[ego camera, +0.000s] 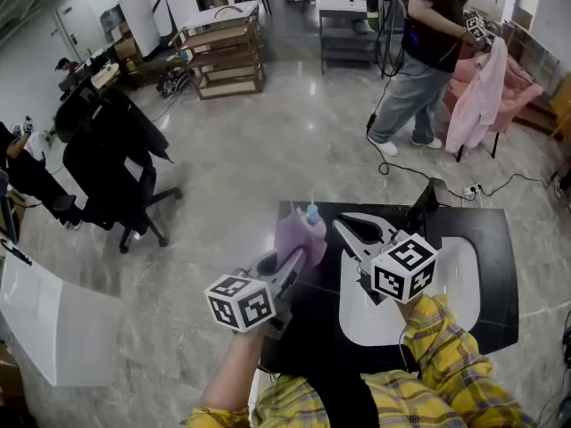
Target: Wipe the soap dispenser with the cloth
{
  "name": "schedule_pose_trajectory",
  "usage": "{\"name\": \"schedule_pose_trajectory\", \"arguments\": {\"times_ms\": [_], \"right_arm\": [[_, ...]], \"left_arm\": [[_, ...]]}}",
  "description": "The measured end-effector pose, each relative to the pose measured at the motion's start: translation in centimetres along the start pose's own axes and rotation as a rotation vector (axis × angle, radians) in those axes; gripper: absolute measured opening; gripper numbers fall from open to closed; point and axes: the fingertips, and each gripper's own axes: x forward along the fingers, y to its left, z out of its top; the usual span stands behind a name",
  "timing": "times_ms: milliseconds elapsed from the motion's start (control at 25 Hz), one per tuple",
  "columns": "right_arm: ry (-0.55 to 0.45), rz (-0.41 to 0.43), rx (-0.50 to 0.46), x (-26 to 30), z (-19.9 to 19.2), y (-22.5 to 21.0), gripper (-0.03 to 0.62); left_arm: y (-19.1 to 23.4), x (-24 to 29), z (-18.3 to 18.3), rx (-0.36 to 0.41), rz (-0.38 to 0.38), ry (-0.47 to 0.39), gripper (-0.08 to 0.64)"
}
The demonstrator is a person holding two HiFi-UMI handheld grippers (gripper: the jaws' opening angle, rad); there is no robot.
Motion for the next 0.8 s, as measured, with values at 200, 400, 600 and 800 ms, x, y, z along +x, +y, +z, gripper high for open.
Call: {"name": "schedule_pose_trajectory", "arguments": {"times_ms": [200, 400, 600, 800], "right_arm": [[0.013, -0.003, 0.018, 1.5, -1.5, -0.9, 0.008], [0.036, -0.021, 0.033, 2.6, -3.0, -1.8, 0.008], [0.029, -0.044, 0.048, 3.5, -3.7, -3.0, 0.008], [0.024, -0.024, 0.083, 4.8, -3.8, -3.4, 0.008]], "left_arm": [[0.6, 0.1, -0.5, 0.0, 0.007, 0.023, 0.075], [0.7, 0.2, -0.2, -0.018, -0.005, 0.005, 0.075], [0.0, 0.9, 0.0, -0.042, -0.057, 0.007, 0.076], [0.4, 1.7, -0.2, -0.051, -0.076, 0.042, 0.077]]}}
